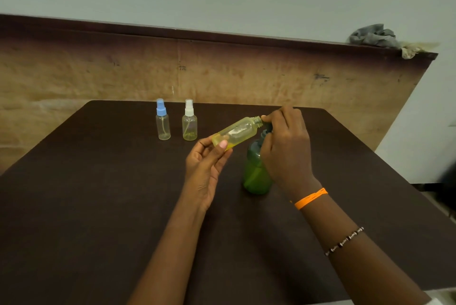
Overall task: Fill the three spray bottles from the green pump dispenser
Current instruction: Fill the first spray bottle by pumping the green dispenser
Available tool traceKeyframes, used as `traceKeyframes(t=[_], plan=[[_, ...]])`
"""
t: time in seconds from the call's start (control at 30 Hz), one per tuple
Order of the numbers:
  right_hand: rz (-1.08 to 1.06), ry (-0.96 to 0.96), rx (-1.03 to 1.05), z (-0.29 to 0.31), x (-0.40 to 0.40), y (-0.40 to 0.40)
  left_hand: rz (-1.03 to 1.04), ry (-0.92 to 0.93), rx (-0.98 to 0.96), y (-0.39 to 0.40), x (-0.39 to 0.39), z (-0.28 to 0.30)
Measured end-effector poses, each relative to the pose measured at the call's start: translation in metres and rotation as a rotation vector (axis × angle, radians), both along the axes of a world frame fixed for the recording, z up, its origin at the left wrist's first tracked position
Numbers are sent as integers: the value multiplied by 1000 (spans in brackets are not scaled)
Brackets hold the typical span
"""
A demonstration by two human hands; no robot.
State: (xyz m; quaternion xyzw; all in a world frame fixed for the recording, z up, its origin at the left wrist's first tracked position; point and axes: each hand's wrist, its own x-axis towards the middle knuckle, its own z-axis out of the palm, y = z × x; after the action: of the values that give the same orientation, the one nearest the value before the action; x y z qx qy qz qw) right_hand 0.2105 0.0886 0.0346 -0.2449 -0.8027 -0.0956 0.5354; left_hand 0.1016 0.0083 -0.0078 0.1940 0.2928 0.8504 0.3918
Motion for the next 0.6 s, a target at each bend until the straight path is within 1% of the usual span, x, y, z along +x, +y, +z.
traceKeyframes(t=[0.1,0.23,0.37,0.5,0.6], plan=[[33,19,-27,-2,0,0,-3,-8,6,0,0,0],[-31,92,-14,-20,-8,-3,-3,-3,-9,2,-2,-2],[-47,87,19,-18,-8,-1,-9,-14,-15,2,-1,-4],[22,55,-21,-4,-3,1,-32,-16,-2,2,1,-3],[9,78,-17,-6,-3,0,-34,-26,-4,3,2,-3]])
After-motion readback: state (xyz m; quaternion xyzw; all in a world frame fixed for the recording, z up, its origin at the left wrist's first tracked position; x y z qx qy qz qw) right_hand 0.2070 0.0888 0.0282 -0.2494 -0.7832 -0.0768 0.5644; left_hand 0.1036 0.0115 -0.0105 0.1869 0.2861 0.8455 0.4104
